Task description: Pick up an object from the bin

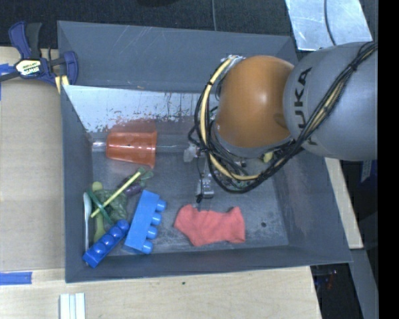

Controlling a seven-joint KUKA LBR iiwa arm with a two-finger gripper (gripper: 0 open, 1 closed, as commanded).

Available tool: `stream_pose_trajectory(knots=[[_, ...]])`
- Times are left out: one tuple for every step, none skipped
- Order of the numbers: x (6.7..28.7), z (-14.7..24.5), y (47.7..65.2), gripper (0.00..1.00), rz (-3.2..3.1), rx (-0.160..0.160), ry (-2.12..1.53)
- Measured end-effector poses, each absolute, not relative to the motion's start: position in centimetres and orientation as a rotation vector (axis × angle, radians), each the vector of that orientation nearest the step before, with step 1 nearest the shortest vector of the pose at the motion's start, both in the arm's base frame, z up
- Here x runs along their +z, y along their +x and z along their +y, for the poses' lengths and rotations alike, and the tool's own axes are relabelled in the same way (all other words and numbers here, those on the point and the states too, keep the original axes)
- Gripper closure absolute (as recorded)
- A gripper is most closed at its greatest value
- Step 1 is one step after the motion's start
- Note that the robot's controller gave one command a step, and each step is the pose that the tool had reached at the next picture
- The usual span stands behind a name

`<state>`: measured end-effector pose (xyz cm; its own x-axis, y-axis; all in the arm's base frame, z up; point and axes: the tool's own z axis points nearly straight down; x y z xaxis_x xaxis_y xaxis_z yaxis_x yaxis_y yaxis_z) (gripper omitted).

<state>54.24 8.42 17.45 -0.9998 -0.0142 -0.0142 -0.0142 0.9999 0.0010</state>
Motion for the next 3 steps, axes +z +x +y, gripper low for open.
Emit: stream_pose_trajectory(knots=[[13.2, 3.7, 52.0, 0.0, 3.111, 0.003, -0.323], [13.4, 1.1, 51.5, 0.0, 3.119, 0.001, -0.272], [11.8, 1.7, 49.9, 0.0, 3.122, -0.001, -0.175]])
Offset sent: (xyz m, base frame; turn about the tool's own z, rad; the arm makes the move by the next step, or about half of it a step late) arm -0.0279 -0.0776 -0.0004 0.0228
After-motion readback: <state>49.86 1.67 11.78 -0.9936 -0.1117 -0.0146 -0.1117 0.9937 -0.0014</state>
